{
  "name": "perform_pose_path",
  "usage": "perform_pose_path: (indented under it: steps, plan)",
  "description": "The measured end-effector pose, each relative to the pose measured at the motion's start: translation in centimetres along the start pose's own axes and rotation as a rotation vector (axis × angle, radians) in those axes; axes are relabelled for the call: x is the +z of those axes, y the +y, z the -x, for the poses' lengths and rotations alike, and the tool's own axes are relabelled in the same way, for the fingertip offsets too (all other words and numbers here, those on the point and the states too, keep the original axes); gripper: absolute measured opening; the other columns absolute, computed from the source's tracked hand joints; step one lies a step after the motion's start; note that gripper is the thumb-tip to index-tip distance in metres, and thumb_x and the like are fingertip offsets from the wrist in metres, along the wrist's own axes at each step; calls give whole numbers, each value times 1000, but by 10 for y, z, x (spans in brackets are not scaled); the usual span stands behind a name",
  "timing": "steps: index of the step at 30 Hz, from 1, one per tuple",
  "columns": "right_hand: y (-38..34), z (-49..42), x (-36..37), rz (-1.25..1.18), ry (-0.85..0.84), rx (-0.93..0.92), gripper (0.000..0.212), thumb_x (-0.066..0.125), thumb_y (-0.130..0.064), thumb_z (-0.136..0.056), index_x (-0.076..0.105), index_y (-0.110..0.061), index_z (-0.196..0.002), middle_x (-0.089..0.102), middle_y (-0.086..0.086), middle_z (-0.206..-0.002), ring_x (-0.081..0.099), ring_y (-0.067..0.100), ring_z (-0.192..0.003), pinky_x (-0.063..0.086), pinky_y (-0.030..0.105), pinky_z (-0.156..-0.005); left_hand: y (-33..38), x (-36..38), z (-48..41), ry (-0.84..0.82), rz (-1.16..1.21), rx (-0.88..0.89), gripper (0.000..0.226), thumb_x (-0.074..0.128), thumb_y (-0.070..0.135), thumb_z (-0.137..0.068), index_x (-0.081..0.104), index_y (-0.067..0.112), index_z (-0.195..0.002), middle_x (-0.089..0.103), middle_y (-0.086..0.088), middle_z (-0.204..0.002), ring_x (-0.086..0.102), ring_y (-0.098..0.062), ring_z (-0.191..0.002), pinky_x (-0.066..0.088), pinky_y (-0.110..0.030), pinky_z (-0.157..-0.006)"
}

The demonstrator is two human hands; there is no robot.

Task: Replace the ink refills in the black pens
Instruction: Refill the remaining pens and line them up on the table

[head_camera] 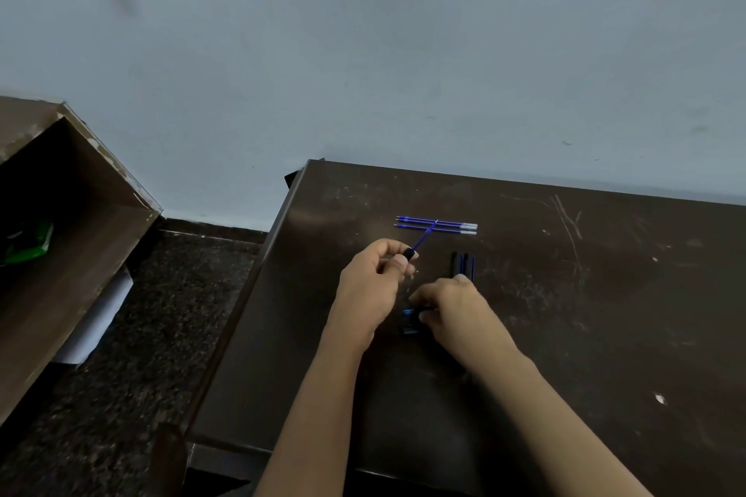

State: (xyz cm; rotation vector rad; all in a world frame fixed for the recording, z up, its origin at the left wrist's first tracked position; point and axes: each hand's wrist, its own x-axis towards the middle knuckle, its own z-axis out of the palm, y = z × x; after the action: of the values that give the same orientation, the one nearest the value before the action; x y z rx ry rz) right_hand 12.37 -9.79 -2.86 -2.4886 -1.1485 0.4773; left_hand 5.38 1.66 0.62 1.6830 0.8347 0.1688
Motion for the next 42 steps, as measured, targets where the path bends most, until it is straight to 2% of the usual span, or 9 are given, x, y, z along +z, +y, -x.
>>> perform_pose_path:
  steps: [4, 12, 15, 17, 20, 22, 25, 34, 42]
  plan:
    - [-1, -1, 5, 103, -5, -44, 29, 55, -18, -91, 60, -23, -119, 60, -2, -116, 43, 16, -108, 46, 30, -87, 0, -1, 0, 2, -5, -5, 16, 49, 15, -96, 63, 23, -100, 69, 1, -94, 63, -16, -99, 48, -44, -97]
    - [-4, -1, 8, 127, 56, -49, 24, 45, -18, -94, 56, -16, -116, 56, 2, -117, 44, 19, -109, 42, 30, -93, -2, -5, 0, 9, -54, 8, 18, 51, 13, -94, 62, 26, -101, 69, 0, -96, 63, -13, -97, 50, -33, -90]
    - [-3, -4, -2, -160, 224, 28, 18, 50, -10, -91, 59, -11, -107, 56, 2, -107, 48, 17, -104, 38, 26, -90, -1, -7, 1, 3, -82, 12, 19, 51, 14, -94, 62, 28, -99, 68, -1, -98, 62, -14, -96, 47, -27, -81]
    - [1, -8, -11, -365, 322, 129, 12, 52, -9, -90, 58, -9, -101, 56, 1, -98, 51, 14, -93, 37, 23, -81, 0, -7, 2, -2, -91, 13, 19, 51, 14, -94, 63, 28, -99, 68, -1, -98, 61, -15, -95, 44, -24, -75]
    - [7, -13, -23, -944, 386, 284, 10, 53, -8, -91, 55, -8, -101, 61, 5, -89, 56, 16, -82, 47, 35, -75, 1, -8, 3, -18, -96, 15, 19, 52, 16, -94, 64, 30, -98, 68, 1, -97, 61, -14, -94, 41, -23, -70]
    - [8, -14, -32, -1322, 439, 287, 16, 54, -1, -90, 54, -5, -107, 65, 6, -86, 60, 14, -78, 50, 28, -71, 2, -8, 4, -29, -99, 19, 18, 52, 17, -94, 64, 31, -97, 68, 3, -94, 60, -13, -95, 41, -25, -72]
    - [8, -10, -43, -1572, 488, 236, 18, 55, 3, -90, 54, -9, -103, 67, 8, -85, 64, 12, -74, 53, 21, -67, 2, -8, 5, -54, -113, 18, 19, 53, 17, -93, 64, 31, -97, 67, 3, -96, 58, -12, -98, 40, -28, -80]
    - [4, -9, -43, -1558, 456, 200, 16, 56, 3, -89, 56, -10, -98, 71, 6, -85, 68, 15, -81, 56, 23, -73, 4, -8, 6, -92, -126, 37, 20, 53, 17, -92, 65, 33, -96, 66, 2, -98, 56, -9, -92, 37, -19, -67]
    - [1, -7, -39, -1439, 371, 182, 20, 55, 3, -88, 55, -5, -106, 71, 10, -91, 68, 21, -88, 55, 33, -83, 1, -7, 4, -105, -120, 39, 18, 55, 19, -92, 66, 33, -95, 68, 1, -94, 61, -13, -91, 47, -29, -83]
